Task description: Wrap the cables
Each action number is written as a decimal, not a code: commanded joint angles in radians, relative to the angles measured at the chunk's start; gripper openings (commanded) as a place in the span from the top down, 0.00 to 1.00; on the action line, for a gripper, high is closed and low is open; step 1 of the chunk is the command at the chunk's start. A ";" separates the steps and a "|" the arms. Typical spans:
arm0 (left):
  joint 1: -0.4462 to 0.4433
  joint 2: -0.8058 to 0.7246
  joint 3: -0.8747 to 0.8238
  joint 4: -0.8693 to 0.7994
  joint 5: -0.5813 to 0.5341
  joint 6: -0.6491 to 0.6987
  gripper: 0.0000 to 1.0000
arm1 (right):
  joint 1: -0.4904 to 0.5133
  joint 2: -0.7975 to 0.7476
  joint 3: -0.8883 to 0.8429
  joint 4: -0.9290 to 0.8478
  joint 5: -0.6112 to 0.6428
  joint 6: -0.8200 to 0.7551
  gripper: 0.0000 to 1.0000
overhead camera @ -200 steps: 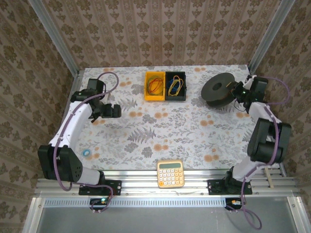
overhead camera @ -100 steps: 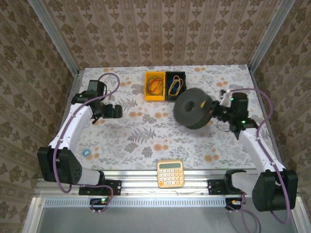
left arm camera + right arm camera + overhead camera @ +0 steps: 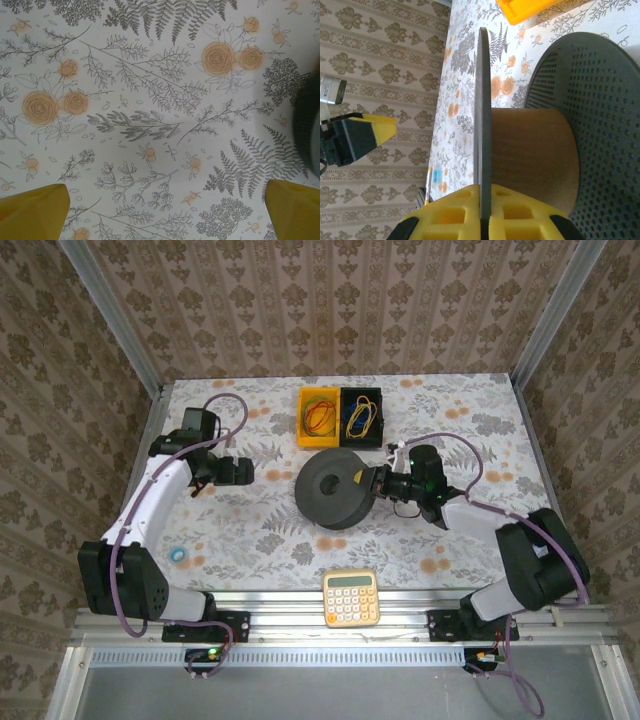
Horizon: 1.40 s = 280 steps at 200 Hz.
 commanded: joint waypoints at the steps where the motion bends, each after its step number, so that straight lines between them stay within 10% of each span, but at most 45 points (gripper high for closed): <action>1: 0.016 0.000 -0.018 0.019 0.040 0.012 0.00 | 0.003 0.101 -0.049 0.140 0.018 0.027 1.00; 140: 0.079 0.049 0.008 -0.051 0.052 0.056 0.00 | -0.060 0.160 -0.081 -0.080 0.036 -0.112 1.00; 165: 0.073 0.040 -0.008 -0.001 0.058 0.039 0.00 | -0.073 0.158 -0.048 -0.175 0.028 -0.185 0.56; 193: 0.046 0.048 0.007 0.003 0.041 0.026 0.00 | -0.088 0.056 -0.006 -0.374 0.066 -0.277 0.33; 239: 0.016 0.075 0.071 -0.044 0.023 0.042 0.00 | -0.095 -0.147 0.316 -0.888 0.253 -0.521 0.01; 280: 0.016 0.114 0.104 -0.073 0.011 0.086 0.00 | -0.083 -0.068 0.528 -0.858 0.254 -0.474 0.00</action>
